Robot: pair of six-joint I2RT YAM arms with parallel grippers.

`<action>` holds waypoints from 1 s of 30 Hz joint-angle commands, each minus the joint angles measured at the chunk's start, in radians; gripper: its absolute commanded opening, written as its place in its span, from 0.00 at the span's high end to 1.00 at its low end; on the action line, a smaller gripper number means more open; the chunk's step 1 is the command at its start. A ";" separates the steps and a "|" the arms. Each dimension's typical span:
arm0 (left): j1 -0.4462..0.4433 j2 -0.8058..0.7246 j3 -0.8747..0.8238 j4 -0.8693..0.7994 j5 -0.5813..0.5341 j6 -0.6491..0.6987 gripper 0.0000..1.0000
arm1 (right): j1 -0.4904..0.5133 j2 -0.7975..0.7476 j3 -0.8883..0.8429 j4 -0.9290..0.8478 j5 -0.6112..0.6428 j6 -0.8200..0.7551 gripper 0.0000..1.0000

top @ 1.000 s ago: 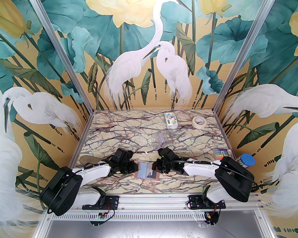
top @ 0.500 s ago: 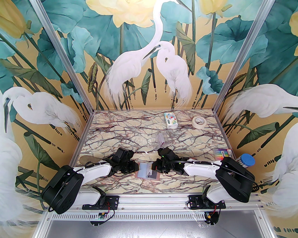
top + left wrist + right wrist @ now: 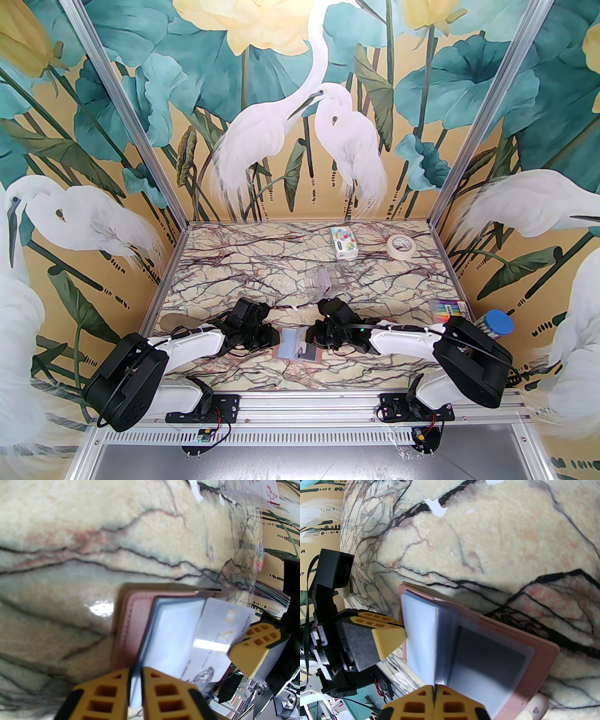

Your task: Put the credit cards into the card holder

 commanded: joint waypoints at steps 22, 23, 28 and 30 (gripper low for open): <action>-0.011 0.027 -0.014 -0.033 -0.039 0.011 0.85 | 0.012 0.019 -0.044 0.016 -0.019 -0.006 1.00; -0.011 0.028 -0.013 -0.033 -0.039 0.011 0.85 | 0.012 0.021 -0.044 0.013 -0.018 -0.008 1.00; -0.011 0.031 -0.015 -0.030 -0.041 0.012 0.85 | 0.012 0.028 -0.048 0.012 -0.019 -0.010 1.00; -0.011 0.029 -0.014 -0.030 -0.040 0.012 0.85 | 0.013 0.026 -0.049 0.012 -0.019 -0.010 1.00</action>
